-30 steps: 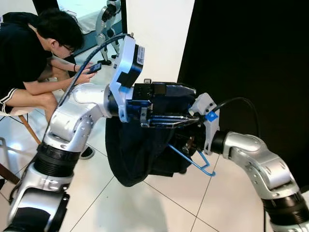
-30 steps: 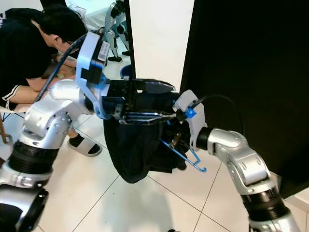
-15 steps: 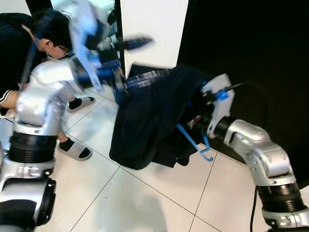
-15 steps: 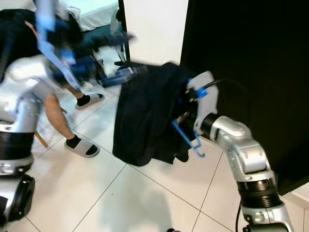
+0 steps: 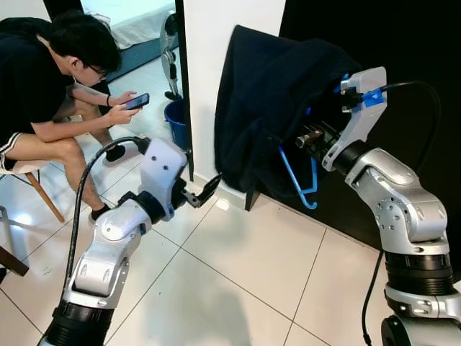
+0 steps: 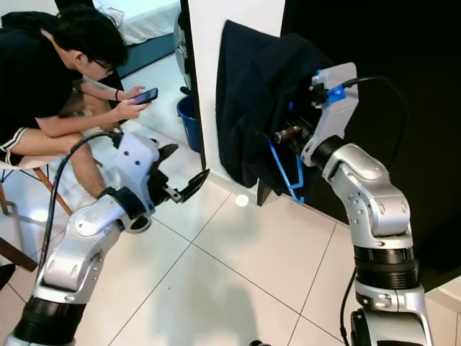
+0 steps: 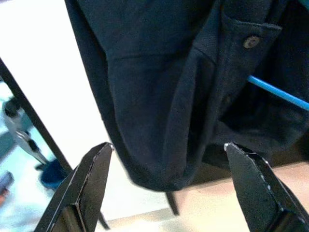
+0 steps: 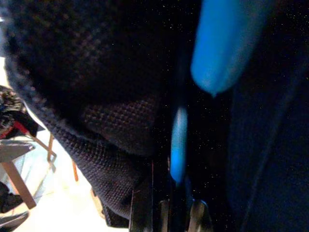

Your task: Hang hanger

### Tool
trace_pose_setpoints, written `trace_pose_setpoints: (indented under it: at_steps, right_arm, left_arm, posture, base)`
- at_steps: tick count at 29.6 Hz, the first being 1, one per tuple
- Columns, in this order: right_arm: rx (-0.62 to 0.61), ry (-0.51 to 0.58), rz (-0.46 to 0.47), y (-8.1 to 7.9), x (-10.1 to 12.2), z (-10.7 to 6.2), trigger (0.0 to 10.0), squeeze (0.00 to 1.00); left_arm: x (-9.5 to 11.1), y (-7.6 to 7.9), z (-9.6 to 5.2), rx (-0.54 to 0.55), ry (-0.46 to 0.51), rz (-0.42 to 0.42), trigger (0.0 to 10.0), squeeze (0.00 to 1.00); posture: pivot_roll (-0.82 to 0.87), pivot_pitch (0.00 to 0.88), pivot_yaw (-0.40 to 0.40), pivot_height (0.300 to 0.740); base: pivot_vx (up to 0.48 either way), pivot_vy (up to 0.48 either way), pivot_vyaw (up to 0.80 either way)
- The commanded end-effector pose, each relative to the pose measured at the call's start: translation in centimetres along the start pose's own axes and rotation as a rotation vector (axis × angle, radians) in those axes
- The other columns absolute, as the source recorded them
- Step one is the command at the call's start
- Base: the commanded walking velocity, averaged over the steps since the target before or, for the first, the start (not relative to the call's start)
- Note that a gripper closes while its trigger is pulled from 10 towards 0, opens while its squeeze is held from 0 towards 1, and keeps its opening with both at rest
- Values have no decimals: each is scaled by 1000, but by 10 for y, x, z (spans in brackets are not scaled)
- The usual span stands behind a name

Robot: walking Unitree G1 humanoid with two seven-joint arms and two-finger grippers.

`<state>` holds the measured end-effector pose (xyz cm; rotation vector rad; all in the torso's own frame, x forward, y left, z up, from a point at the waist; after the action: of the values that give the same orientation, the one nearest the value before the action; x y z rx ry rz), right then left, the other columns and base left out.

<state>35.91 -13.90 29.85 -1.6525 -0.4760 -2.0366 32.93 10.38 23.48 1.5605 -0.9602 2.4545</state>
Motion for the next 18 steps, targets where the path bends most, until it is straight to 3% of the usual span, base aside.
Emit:
trace_pose_setpoints:
  at_steps: [1,2,5,7,18]
  right_arm:
    - [59,52,-26,-13,17,2,10000,0]
    - [59,52,-26,-13,17,2,10000,0]
    - [135,68,-23,-27,23,0,10000,0]
    - [157,71,-23,-30,24,-1,10000,0]
    - [224,69,-31,-40,26,-8,10000,0]
  left_arm:
    - [-1,5,-1,7,3,40,10000,0]
    - [-1,5,-1,7,3,40,10000,0]
    - [0,5,1,41,31,208,10000,0]
    - [2,4,1,57,39,241,10000,0]
    - [-3,4,-3,115,7,275,10000,0]
  posture:
    - [65,126,-26,740]
    - [65,126,-26,740]
    - [62,123,-25,740]
    - [61,123,-26,740]
    - [57,121,-29,740]
  base:
    - [0,0,0]
    - [0,0,0]
    - [0,0,0]
    - [0,0,0]
    - [0,0,0]
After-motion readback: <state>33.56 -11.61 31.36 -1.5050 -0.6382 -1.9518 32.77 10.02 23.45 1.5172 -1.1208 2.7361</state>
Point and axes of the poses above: a point about 5 cm out from each wrist's last joint towards the gripper, its own z axis pointing out of the wrist towards the gripper, its own x axis along the axis of the wrist's last joint, y = z × x, the point moved 4 cm from there along z, pointing out of the wrist towards the gripper, and after that the axes turned 6 degrees about z, right-handed, at the moved point
